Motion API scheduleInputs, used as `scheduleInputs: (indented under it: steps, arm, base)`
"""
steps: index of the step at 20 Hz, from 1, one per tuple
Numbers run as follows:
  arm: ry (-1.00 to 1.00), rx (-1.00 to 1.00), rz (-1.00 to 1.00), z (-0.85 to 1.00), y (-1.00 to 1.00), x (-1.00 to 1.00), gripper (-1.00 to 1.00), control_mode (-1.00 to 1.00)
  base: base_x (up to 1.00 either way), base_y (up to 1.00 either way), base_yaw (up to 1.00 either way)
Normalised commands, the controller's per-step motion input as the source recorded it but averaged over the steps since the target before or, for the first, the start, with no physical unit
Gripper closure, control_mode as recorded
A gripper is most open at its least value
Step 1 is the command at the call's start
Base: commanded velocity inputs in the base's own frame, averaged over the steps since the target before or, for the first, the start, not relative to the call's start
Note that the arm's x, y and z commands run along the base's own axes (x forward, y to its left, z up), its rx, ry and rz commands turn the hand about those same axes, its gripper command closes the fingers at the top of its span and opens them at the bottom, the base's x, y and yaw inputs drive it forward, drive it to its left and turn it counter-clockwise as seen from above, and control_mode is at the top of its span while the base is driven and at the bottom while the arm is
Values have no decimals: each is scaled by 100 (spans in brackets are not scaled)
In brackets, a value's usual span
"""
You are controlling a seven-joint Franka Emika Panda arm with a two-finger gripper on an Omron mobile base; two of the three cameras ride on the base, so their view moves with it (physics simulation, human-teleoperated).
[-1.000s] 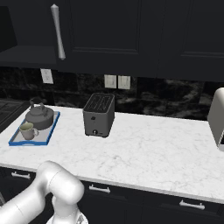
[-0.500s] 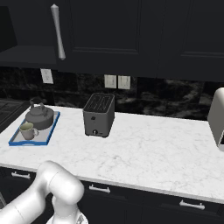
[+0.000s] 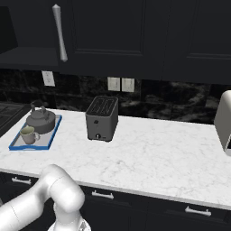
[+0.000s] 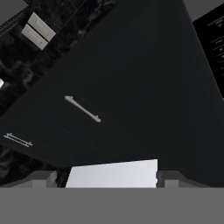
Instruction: Pick the kettle from the counter and place it on the tray. Then pick the mug from the cabinet and place it on the tray. Then close the cabinet doors.
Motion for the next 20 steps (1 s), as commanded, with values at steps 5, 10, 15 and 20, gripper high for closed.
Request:
scheduleInputs:
  steps: [5,10,15,20]
  arm:
    - [0,1,0,57,0,0,-100,-100]
    - [2,5,-1,57,-14,0,-100,-100]
    - [4,7,0,50,-48,1,-100,-100]
    - [7,8,0,43,-76,11,-100,-100]
  base:
    - [0,0,0]
    - [0,0,0]
    - [0,0,0]
    - [0,0,0]
